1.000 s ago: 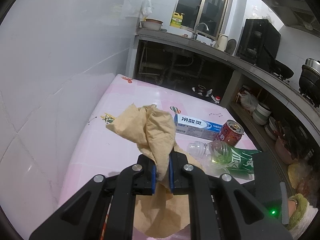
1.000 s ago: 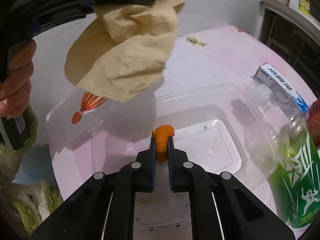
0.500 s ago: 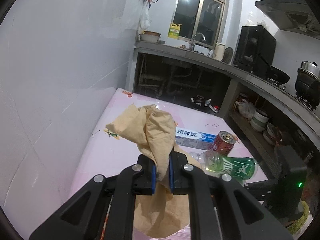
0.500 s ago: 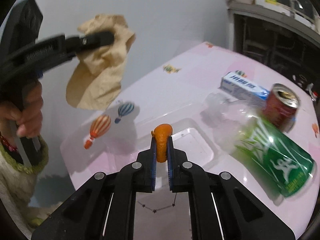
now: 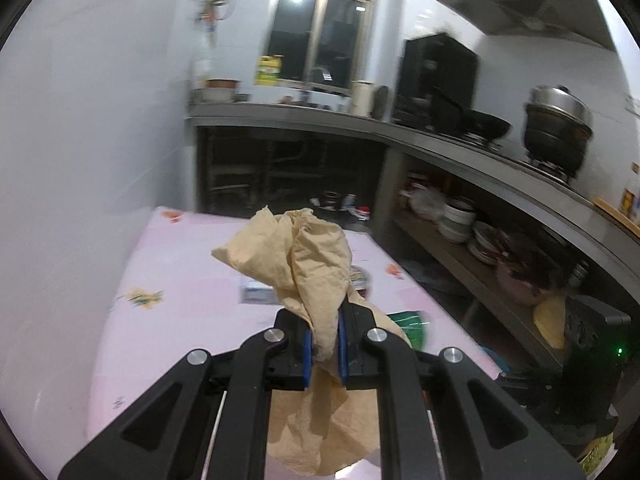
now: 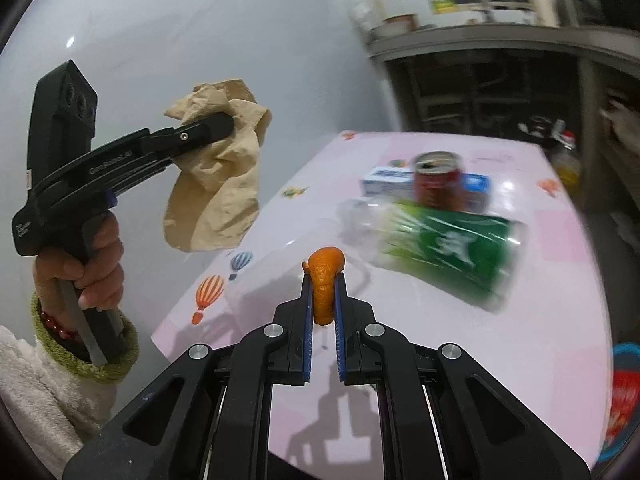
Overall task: Collect trash
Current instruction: 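Carry the beige cloth and orange peel to the wastebasket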
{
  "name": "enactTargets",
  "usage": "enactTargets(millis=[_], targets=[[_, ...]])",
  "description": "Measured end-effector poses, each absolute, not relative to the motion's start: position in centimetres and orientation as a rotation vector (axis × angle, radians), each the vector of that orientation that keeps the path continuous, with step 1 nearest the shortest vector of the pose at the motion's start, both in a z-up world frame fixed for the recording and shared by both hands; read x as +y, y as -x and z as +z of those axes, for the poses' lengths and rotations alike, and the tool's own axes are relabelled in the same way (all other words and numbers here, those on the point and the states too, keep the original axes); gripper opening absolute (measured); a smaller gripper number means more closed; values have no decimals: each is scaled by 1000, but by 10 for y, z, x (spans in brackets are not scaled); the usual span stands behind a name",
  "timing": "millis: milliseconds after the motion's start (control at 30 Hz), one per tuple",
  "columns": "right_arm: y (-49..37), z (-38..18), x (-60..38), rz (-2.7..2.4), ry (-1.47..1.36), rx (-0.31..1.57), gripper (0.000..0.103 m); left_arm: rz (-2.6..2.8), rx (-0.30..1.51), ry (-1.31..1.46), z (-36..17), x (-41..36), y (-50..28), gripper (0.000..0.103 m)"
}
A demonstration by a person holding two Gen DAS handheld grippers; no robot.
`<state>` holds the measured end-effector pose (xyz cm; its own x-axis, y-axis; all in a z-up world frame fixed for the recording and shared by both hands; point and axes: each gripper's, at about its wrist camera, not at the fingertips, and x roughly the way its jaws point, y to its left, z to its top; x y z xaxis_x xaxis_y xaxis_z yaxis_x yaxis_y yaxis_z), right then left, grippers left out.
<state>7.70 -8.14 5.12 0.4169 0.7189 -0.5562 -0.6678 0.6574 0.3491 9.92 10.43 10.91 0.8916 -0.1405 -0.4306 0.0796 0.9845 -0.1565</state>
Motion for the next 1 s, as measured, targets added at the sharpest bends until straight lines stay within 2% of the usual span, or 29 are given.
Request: enactTargets(millis=[300, 533, 767, 1000], targets=[[-71, 53, -221, 542, -229, 672, 8, -411, 490, 73, 123, -19, -153, 9], [-64, 24, -332, 266, -407, 677, 8, -675, 660, 93, 111, -150, -223, 9], [-66, -23, -404, 97, -539, 733, 8, -768, 1008, 123, 36, -273, -302, 9], [-79, -74, -448, 1, -639, 827, 8, -683, 1358, 112, -75, -360, -371, 9]])
